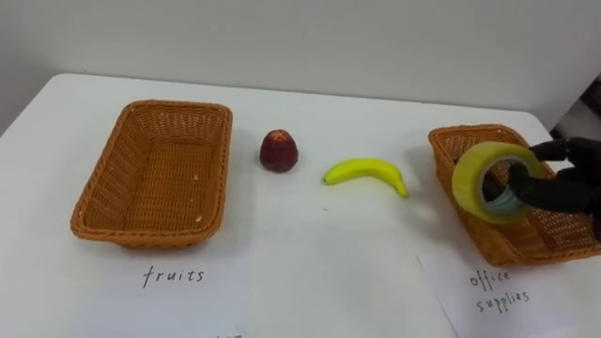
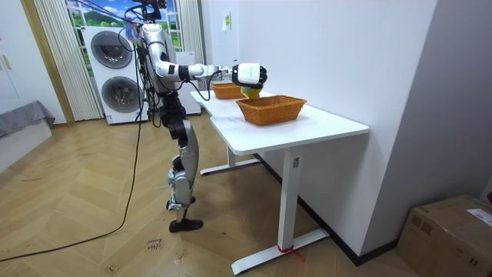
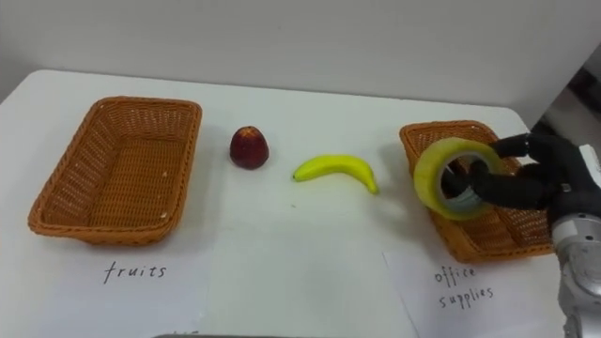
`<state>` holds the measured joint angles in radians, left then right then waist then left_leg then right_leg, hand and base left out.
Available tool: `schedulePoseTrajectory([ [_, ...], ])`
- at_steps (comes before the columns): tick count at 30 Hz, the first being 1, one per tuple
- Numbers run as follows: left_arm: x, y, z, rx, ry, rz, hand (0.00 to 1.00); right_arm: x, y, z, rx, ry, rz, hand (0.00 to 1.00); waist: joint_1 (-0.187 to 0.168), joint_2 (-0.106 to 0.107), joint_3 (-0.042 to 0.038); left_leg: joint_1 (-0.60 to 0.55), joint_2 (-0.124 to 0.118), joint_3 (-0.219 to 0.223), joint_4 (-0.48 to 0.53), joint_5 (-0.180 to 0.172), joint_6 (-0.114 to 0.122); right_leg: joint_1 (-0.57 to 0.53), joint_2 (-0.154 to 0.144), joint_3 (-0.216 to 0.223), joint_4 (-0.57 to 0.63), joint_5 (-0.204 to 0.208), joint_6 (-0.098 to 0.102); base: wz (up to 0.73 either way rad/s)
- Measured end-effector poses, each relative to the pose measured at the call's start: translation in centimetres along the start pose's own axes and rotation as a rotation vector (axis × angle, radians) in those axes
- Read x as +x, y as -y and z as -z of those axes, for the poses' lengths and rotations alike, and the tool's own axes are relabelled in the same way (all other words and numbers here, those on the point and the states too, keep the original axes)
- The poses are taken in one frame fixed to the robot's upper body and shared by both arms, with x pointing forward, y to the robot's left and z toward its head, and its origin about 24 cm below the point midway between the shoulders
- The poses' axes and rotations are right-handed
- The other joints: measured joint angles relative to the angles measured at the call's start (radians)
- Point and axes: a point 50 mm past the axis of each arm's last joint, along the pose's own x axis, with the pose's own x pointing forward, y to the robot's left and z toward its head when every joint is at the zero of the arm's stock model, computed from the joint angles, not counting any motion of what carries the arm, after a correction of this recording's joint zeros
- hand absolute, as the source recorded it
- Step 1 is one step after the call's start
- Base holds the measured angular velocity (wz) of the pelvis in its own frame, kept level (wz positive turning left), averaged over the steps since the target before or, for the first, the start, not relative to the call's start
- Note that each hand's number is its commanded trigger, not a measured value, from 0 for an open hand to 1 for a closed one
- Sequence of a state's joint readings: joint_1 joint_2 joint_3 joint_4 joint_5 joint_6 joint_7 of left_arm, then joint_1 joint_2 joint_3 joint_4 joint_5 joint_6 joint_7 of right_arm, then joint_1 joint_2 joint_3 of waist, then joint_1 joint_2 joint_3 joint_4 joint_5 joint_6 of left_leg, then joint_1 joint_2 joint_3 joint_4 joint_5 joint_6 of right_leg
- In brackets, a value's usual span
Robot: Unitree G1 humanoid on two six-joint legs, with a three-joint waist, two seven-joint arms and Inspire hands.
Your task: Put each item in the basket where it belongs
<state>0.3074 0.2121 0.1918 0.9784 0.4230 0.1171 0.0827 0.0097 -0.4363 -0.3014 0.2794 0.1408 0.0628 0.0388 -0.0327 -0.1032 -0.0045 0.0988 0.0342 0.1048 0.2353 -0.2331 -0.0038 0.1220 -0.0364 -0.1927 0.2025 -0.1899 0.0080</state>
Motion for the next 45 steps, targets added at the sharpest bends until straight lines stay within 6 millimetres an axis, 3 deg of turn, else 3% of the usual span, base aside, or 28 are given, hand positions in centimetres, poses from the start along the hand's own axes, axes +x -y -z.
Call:
schedulePoseTrajectory([
  [1, 0.0, -0.1, -0.1, 0.000, 0.001, -0.002, 0.00, 0.1, 0.1, 0.4, 0.017, -0.016, -0.001, 0.73, -0.002, -0.001, -0.0004, 0.001, 0.000, 0.000, 0.000, 0.000, 0.000, 0.002, 0.000, -0.001, 0.000, 0.000, 0.000, 0.00],
  [2, 0.0, -0.1, -0.1, 0.002, 0.001, -0.002, 0.00, 0.0, 0.1, 0.8, 0.031, -0.031, 0.000, 0.00, -0.002, -0.001, -0.0006, 0.003, 0.000, 0.000, 0.000, 0.000, 0.000, 0.005, 0.000, -0.001, -0.001, 0.000, 0.000, 0.00],
  [12, 0.0, -0.1, -0.4, -0.011, 0.007, 0.007, 0.00, -0.4, -0.1, 4.4, 0.071, -0.209, -0.062, 0.00, 0.005, -0.009, -0.0019, 0.016, 0.004, 0.009, -0.004, -0.001, -0.001, 0.003, 0.003, 0.006, 0.001, 0.000, 0.000, -0.02],
  [20, 0.1, -0.3, -0.3, -0.025, 0.003, 0.009, 0.00, -0.4, -0.1, 4.7, 0.069, -0.225, -0.084, 0.00, 0.010, -0.023, -0.0017, 0.016, 0.005, 0.017, -0.006, -0.003, -0.003, 0.000, 0.004, 0.008, 0.000, 0.000, -0.001, -0.01],
  [37, 0.1, -0.7, -0.7, -0.038, 0.021, -0.002, 0.00, -0.3, -0.1, 4.5, 0.061, -0.218, -0.101, 0.00, 0.010, -0.023, -0.0016, 0.016, 0.006, 0.023, -0.014, -0.003, -0.004, -0.004, 0.004, 0.008, -0.001, 0.000, -0.001, 0.00],
  [45, 0.1, -0.6, -0.9, -0.059, 0.027, 0.002, 0.00, -0.2, -0.3, 3.8, -0.026, -0.193, -0.123, 0.00, 0.010, -0.020, -0.0020, 0.015, 0.006, 0.027, -0.012, -0.003, -0.004, -0.005, 0.004, 0.011, 0.002, 0.000, -0.001, -0.01],
])
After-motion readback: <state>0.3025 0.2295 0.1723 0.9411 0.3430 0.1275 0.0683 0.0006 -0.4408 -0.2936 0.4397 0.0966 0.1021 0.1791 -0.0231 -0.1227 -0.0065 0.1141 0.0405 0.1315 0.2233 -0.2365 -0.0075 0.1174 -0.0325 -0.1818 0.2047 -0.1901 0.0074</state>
